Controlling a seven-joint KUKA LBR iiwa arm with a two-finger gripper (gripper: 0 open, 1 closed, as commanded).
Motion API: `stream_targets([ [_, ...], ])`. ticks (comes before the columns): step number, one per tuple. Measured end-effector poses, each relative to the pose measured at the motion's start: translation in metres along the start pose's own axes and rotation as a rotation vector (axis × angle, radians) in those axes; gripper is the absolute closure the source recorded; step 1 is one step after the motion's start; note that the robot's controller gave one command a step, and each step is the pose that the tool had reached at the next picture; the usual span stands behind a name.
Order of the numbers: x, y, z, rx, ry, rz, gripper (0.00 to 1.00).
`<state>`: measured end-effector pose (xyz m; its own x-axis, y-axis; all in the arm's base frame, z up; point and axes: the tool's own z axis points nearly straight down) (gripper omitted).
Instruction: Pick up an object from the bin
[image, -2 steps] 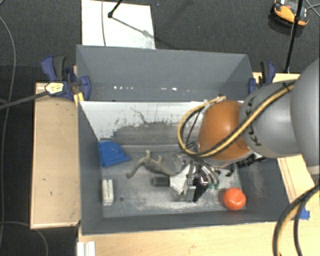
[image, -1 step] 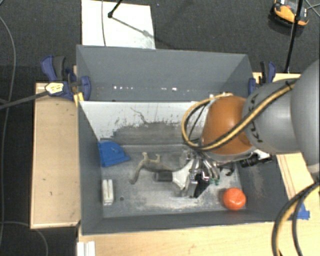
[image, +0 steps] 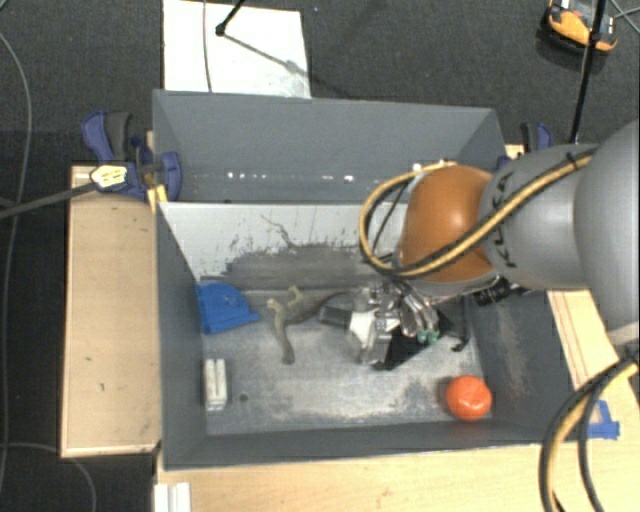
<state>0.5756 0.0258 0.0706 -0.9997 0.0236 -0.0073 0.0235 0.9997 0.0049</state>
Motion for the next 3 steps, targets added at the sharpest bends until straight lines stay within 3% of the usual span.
stream_targets([
  [1,0.0,0.0,0.0,0.0,0.0,0.001,1.0],
  [2,-0.004,0.003,-0.025,0.001,0.004,-0.028,1.0],
  [3,-0.009,-0.002,-0.081,-0.001,0.004,0.001,1.0],
])
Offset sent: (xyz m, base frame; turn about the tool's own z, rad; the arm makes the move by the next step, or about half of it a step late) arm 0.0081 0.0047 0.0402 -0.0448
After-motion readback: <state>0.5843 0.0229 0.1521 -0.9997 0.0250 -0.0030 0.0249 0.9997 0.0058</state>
